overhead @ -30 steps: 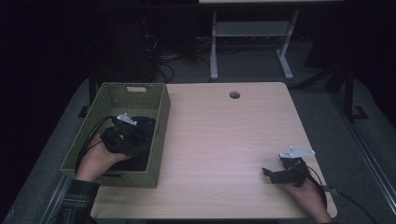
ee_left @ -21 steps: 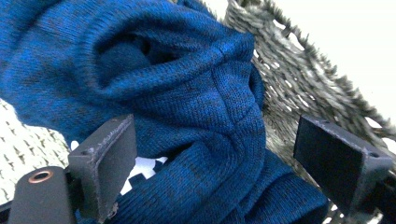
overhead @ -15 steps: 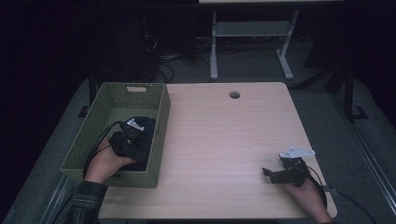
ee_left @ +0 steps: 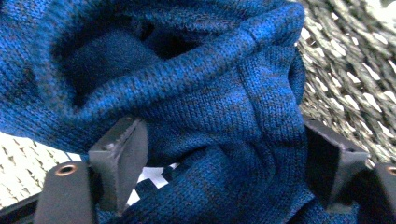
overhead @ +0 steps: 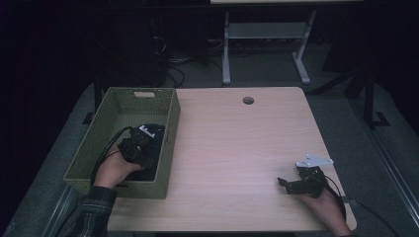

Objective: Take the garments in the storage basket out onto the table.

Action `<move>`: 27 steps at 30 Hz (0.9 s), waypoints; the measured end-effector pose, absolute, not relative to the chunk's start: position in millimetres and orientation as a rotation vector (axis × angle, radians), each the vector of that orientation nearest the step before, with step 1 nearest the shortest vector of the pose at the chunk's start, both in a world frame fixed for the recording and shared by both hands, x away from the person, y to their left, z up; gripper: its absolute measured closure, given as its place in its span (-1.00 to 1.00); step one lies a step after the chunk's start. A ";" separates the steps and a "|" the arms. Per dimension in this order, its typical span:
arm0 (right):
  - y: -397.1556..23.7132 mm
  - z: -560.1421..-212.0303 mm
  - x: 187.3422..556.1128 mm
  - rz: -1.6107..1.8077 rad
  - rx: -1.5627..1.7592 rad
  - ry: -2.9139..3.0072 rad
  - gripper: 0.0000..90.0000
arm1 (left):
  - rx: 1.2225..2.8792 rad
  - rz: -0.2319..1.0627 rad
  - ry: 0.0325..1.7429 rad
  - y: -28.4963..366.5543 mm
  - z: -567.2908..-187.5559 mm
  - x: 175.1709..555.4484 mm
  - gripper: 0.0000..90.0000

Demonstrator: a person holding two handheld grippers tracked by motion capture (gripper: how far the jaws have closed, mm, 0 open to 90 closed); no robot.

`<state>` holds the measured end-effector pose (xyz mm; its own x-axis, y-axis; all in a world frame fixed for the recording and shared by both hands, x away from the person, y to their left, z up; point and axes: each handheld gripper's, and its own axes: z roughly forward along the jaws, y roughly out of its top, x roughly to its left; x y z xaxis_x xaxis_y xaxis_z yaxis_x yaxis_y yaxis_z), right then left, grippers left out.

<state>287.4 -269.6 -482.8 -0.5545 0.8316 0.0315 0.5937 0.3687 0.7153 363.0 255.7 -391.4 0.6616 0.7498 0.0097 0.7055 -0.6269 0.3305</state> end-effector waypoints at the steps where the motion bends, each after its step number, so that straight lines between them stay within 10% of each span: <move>1: -269.6 -482.8 287.4 0.992 1.250 2.300 -0.80 | 2.585 0.205 1.162 255.8 -392.3 363.6 -0.49; 13: -269.6 -482.8 287.4 0.992 1.250 2.300 -0.80 | 2.582 0.097 1.158 257.4 -395.1 367.0 0.62; 27: -269.6 -482.8 287.4 0.992 1.250 2.300 -0.80 | 2.510 0.118 1.170 270.3 -365.9 360.3 0.73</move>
<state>287.4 -269.6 -482.8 -0.5546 0.8315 0.0316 0.5938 0.3688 0.7151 360.3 270.3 -365.9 0.6522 0.7540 -0.0777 0.7232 -0.5882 0.3620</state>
